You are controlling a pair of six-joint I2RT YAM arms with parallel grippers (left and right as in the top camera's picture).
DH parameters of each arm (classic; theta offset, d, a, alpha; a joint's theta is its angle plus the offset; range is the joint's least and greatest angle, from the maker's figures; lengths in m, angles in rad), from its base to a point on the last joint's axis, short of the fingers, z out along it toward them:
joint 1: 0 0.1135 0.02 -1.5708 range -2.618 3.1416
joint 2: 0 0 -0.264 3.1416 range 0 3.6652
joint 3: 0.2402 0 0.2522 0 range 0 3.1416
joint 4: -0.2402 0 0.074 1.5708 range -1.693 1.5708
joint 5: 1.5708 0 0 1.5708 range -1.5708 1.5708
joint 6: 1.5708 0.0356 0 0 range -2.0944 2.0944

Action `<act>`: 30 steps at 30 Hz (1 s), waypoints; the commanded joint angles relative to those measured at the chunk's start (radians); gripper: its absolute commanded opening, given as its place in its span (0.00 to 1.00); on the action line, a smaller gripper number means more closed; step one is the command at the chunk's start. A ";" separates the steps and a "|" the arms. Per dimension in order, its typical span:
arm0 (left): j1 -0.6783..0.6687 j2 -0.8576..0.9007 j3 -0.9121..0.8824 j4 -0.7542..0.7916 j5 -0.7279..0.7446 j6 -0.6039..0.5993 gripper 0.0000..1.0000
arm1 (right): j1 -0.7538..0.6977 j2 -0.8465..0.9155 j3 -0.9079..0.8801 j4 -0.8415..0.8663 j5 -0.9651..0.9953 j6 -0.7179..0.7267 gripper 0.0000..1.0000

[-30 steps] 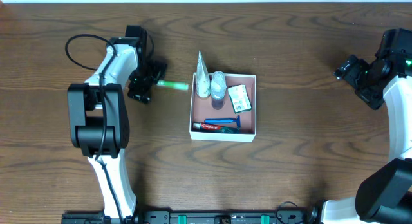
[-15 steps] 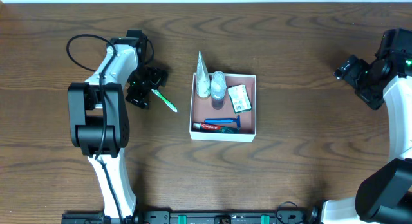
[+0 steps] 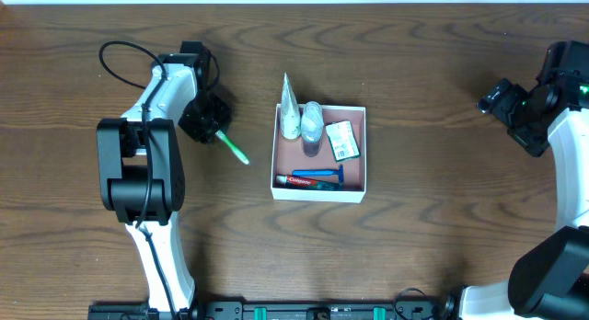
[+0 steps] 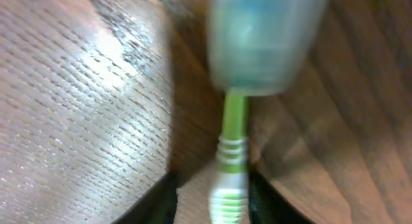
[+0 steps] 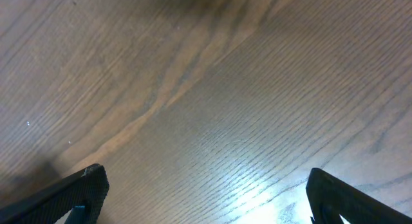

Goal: Pack container
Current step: 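Close the left gripper on the green toothbrush handle and lift, then carry the toothbrush right and lower it into the box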

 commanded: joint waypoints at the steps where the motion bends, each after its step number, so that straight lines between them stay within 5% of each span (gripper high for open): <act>1: 0.004 0.041 -0.013 0.005 -0.050 0.014 0.19 | 0.007 0.005 0.000 -0.001 -0.004 0.000 0.99; 17: 0.004 -0.025 0.008 0.000 -0.001 0.095 0.06 | 0.007 0.005 0.000 -0.001 -0.004 0.000 0.99; 30: -0.017 -0.355 0.008 -0.064 -0.002 0.384 0.06 | 0.007 0.005 0.000 -0.001 -0.004 0.000 0.99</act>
